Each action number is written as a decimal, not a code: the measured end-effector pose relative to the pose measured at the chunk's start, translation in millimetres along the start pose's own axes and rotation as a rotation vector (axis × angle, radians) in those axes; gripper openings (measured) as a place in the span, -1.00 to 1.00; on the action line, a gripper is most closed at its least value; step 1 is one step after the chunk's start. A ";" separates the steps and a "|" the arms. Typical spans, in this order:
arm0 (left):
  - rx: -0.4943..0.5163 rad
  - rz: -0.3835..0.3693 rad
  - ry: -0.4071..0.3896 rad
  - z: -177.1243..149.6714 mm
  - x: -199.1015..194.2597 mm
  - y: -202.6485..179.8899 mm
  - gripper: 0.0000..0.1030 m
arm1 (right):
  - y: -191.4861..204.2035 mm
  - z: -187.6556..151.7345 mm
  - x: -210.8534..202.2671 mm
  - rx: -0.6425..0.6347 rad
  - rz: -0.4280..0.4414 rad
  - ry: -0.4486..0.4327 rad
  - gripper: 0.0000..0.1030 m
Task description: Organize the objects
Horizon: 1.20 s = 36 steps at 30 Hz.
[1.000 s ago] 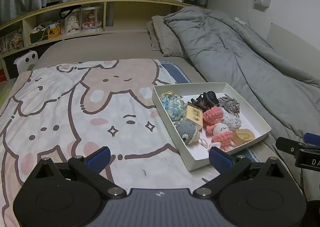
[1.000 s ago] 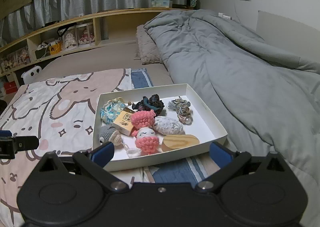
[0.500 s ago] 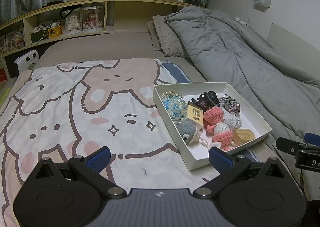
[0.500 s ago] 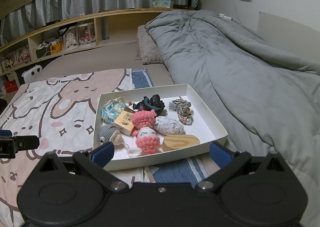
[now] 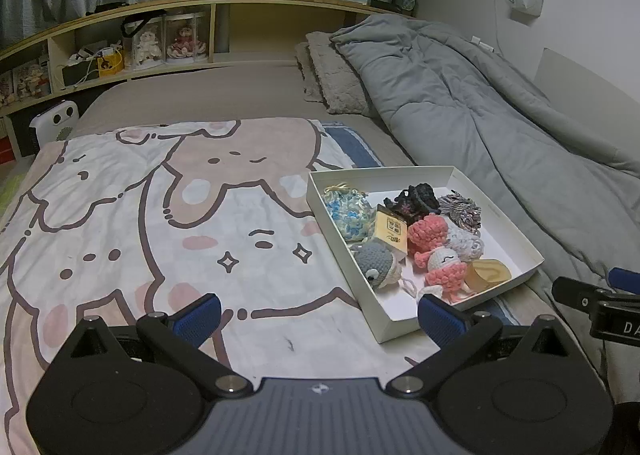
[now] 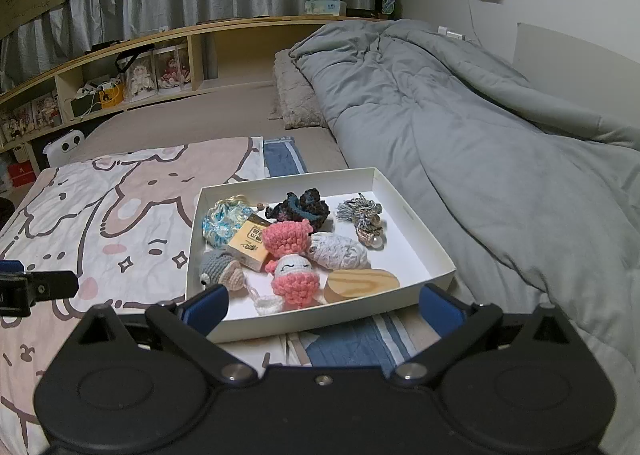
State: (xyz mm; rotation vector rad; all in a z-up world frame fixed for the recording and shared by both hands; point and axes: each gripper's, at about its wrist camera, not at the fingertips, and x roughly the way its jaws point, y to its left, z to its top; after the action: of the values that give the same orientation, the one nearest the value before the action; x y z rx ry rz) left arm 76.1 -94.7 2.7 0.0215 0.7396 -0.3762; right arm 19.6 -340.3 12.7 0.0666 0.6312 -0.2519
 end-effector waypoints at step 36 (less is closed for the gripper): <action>-0.005 0.006 0.011 -2.0 3.6 1.0 1.00 | 0.6 -0.7 -0.9 -0.005 -0.001 0.001 0.99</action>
State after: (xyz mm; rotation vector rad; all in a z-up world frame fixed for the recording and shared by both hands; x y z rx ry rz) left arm 77.6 -94.6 -1.2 0.0210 0.7516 -0.3685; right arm 18.6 -339.5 12.6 0.0619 0.6325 -0.2514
